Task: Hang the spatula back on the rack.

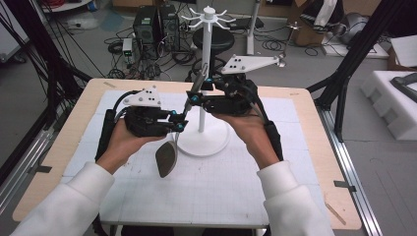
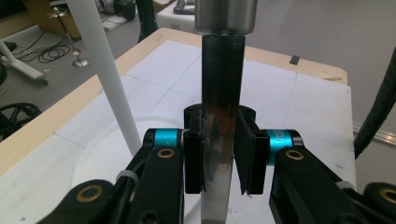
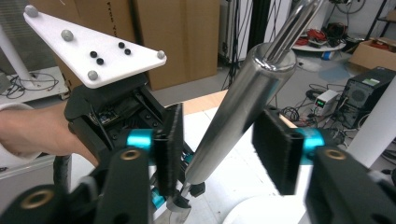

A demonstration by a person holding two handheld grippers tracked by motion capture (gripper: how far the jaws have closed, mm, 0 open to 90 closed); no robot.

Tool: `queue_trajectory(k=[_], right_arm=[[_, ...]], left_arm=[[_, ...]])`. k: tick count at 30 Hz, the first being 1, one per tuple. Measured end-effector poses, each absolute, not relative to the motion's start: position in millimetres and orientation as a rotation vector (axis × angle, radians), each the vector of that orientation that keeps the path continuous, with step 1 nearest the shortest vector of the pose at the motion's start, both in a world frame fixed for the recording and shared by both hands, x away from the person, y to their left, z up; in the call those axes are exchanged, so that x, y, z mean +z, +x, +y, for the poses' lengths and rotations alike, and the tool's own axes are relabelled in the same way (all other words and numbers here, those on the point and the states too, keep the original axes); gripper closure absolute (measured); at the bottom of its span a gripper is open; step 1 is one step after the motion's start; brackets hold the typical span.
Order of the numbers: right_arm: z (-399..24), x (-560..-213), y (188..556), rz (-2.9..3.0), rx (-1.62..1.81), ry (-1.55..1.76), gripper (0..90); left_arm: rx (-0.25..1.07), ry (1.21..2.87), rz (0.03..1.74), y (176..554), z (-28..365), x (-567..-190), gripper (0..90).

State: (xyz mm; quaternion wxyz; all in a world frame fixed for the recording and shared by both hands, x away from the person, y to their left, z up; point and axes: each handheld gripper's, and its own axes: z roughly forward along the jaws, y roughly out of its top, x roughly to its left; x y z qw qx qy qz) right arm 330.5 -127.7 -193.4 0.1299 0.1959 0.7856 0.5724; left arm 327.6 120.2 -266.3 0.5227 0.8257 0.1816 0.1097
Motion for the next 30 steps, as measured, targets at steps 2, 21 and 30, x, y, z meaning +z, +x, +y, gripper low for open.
queue_trajectory(k=[2,21,30], right_arm=[[-128,-193,330,2.282,1.656,0.583,59.3],[-121,-188,334,2.350,1.720,0.726,73.3],[-116,-183,332,2.383,1.667,0.649,74.2]], left_arm=[[0.261,1.975,0.437,327,119,-267,74.8],[0.277,1.976,0.428,329,119,-268,74.3],[0.265,1.957,0.413,330,123,-267,65.6]])
